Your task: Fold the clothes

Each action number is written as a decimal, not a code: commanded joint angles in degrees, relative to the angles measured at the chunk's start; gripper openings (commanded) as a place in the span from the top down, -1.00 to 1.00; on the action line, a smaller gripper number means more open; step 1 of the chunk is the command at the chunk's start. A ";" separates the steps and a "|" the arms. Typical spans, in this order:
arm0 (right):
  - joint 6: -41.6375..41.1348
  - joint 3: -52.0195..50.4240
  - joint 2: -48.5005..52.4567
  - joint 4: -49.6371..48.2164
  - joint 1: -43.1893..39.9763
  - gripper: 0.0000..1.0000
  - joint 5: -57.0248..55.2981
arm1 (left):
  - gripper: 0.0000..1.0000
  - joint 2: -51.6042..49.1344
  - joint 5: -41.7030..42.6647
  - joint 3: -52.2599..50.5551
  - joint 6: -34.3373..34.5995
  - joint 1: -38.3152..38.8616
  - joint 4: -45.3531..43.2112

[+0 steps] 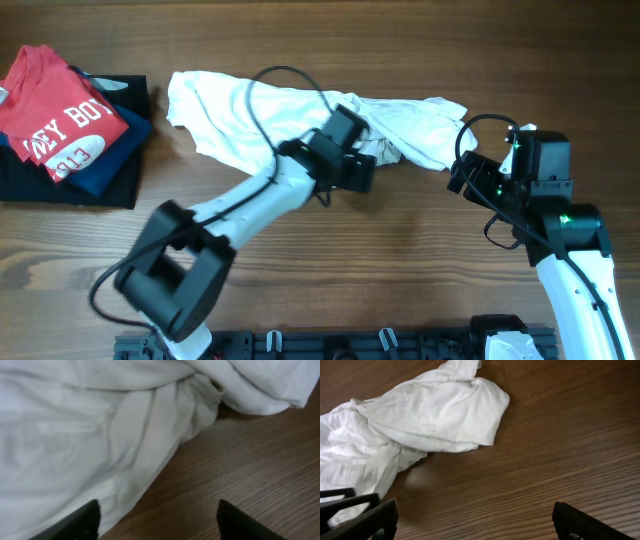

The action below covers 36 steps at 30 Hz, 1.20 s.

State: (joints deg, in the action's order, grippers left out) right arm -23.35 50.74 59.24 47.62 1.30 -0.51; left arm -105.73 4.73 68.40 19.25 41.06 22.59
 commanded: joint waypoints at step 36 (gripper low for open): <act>12.63 -0.20 40.44 -23.56 0.79 -0.54 10.21 | 0.92 17.35 -24.06 -0.15 18.32 -10.38 50.77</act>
State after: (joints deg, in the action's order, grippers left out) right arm -11.60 50.70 95.44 26.55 1.78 6.70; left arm -88.42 -13.76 68.34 31.94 31.92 71.79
